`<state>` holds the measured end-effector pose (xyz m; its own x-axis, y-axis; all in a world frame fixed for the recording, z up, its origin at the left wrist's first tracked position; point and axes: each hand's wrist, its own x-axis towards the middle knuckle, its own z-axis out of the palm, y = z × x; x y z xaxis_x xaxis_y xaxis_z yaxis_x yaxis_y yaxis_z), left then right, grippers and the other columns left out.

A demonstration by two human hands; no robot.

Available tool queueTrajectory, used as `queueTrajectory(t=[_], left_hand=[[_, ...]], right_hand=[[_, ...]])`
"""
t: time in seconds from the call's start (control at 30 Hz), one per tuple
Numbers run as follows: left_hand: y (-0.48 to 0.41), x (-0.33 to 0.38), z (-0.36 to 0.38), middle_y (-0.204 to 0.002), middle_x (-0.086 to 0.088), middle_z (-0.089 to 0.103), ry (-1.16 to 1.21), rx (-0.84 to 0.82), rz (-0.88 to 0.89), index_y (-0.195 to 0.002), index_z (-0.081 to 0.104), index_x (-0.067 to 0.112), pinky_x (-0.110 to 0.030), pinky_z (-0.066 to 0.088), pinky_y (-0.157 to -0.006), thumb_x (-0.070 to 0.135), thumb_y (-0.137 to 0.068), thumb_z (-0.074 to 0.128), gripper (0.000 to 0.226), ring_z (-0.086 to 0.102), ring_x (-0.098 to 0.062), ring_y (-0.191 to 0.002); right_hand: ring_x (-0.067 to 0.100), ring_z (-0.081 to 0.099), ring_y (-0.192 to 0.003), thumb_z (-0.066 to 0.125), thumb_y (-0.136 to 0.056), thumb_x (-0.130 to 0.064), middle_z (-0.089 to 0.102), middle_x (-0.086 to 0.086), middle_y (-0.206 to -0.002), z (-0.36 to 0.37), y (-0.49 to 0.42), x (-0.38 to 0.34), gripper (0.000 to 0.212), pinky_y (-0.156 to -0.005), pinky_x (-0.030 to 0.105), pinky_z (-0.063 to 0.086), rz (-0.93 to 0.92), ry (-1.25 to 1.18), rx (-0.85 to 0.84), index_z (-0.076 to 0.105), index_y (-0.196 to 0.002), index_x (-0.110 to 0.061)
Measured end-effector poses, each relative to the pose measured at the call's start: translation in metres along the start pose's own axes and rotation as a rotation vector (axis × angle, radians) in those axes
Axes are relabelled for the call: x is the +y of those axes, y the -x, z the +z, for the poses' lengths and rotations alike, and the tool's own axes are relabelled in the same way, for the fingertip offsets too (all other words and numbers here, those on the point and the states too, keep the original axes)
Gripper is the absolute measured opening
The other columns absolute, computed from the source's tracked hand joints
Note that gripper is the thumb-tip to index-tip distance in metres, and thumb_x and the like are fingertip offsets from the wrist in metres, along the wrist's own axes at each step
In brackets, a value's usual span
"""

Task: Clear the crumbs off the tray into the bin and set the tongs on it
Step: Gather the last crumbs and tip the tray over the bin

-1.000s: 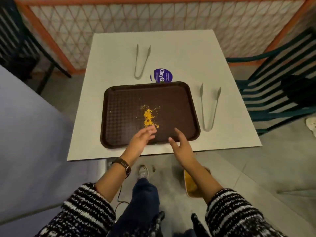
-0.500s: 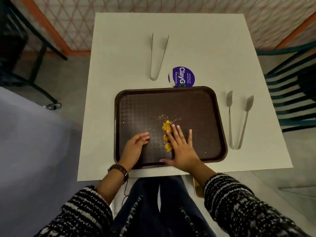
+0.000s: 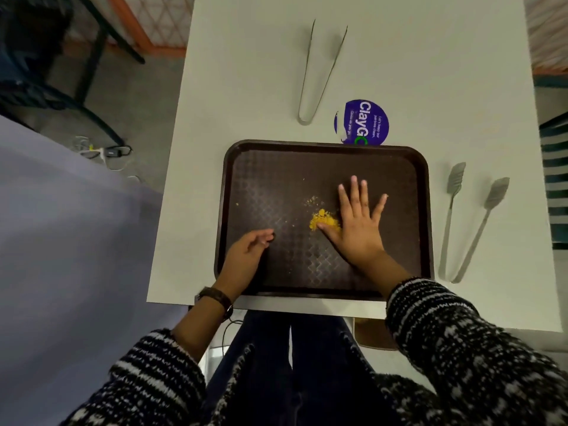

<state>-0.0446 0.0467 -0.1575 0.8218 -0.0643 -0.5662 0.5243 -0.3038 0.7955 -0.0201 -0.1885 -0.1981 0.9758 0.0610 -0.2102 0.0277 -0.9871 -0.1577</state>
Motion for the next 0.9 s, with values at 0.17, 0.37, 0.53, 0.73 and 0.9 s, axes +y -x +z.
queueTrajectory(t=[0.17, 0.37, 0.53, 0.73, 0.9], left_hand=[[-0.006, 0.003, -0.004, -0.112, -0.006, 0.063, 0.062, 0.05, 0.018, -0.112, 0.06, 0.012, -0.023, 0.044, -0.096, 0.004, -0.094, 0.043, 0.026, 0.06, -0.013, -0.099], [-0.01, 0.001, -0.007, -0.116, -0.007, 0.062, 0.075, 0.064, -0.014, -0.109, 0.061, 0.018, -0.033, 0.042, -0.103, 0.006, -0.094, 0.043, 0.026, 0.059, -0.019, -0.108], [-0.008, 0.0, -0.007, -0.122, -0.009, 0.061, 0.002, 0.05, -0.021, -0.116, 0.059, 0.012, -0.031, 0.04, -0.105, 0.01, -0.095, 0.043, 0.027, 0.057, -0.016, -0.11], [-0.007, 0.013, 0.004, -0.127, -0.003, 0.058, -0.183, 0.054, 0.092, -0.122, 0.057, 0.016, -0.023, 0.037, -0.101, 0.014, -0.095, 0.043, 0.03, 0.052, -0.008, -0.111], [-0.036, 0.031, 0.039, -0.152, -0.005, 0.03, -0.465, -0.048, 0.28, -0.145, 0.026, 0.019, -0.026, 0.012, -0.111, 0.022, -0.096, 0.042, 0.051, 0.025, -0.019, -0.14]], right_hand=[[0.015, -0.007, -0.146, 0.024, -0.092, -0.054, 0.002, 0.004, -0.159, -0.014, 0.034, -0.041, 0.072, -0.118, 0.052, -0.004, -0.391, -0.287, -0.233, 0.013, -0.15, -0.013], [0.014, -0.012, -0.145, 0.009, -0.095, -0.054, 0.009, -0.01, -0.157, 0.008, 0.061, -0.054, 0.063, -0.109, 0.054, -0.023, -0.71, -0.11, -0.398, 0.016, -0.149, -0.023], [0.024, 0.006, -0.146, 0.006, -0.095, -0.058, 0.017, -0.002, -0.157, 0.01, 0.049, -0.025, 0.069, -0.107, 0.065, -0.007, -0.477, 0.118, -0.293, 0.023, -0.148, -0.017], [0.018, -0.017, -0.145, -0.002, -0.089, -0.065, -0.009, -0.002, -0.158, -0.003, 0.062, -0.019, 0.078, -0.105, 0.052, -0.031, -0.109, -0.025, -0.174, 0.0, -0.15, -0.017], [0.018, -0.024, -0.142, -0.011, -0.075, -0.077, -0.017, 0.008, -0.158, 0.001, 0.089, -0.014, 0.097, -0.111, 0.046, -0.025, 0.411, -0.356, -0.101, -0.013, -0.148, -0.013]])
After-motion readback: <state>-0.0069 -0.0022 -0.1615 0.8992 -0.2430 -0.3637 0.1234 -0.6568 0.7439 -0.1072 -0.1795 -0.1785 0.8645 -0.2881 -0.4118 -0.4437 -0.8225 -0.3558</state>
